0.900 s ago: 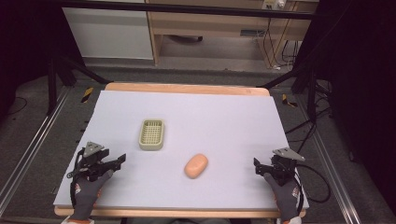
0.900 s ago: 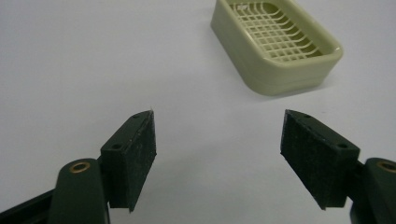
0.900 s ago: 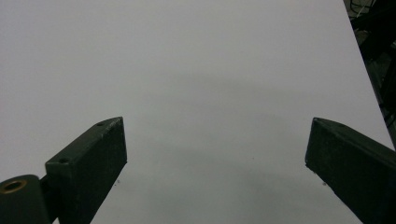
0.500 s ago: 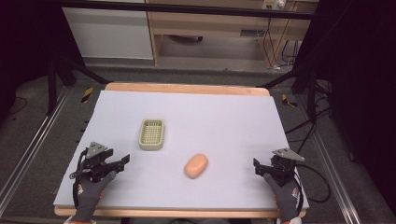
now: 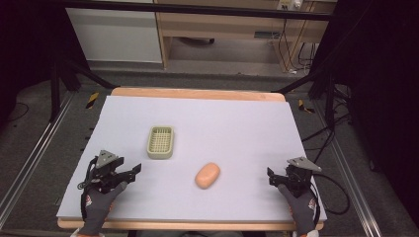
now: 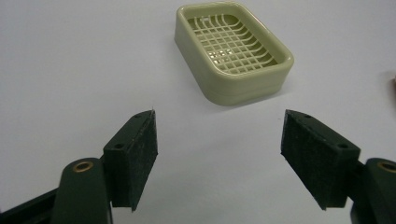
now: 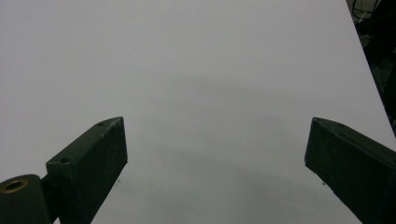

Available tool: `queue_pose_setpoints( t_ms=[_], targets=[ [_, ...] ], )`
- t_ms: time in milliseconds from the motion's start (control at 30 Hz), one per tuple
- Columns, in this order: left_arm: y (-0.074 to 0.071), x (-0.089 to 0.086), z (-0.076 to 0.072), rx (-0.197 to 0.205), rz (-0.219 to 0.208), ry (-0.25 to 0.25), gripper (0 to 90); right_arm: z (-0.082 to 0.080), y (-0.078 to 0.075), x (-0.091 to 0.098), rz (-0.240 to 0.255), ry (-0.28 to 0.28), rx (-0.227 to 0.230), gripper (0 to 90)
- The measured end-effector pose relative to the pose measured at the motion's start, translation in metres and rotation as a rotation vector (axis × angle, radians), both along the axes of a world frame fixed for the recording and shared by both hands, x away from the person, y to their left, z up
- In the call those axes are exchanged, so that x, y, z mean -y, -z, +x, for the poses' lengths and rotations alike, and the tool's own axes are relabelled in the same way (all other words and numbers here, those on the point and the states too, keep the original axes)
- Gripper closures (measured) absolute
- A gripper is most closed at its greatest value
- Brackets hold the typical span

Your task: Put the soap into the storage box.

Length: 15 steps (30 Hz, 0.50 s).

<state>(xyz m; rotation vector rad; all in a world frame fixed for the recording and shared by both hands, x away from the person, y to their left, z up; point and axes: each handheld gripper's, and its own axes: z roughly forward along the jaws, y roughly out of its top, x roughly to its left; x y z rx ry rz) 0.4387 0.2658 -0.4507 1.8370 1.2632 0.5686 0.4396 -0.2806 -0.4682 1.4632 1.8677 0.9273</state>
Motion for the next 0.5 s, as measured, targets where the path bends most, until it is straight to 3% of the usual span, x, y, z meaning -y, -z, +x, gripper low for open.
queue_pose_setpoints(
  t_ms=[500],
  targets=[
    [-0.001,0.015,-0.001,-0.001,-0.002,0.038,26.4,0.0,-0.001,-0.003,0.008,-0.007,0.005,5.9]
  ],
)
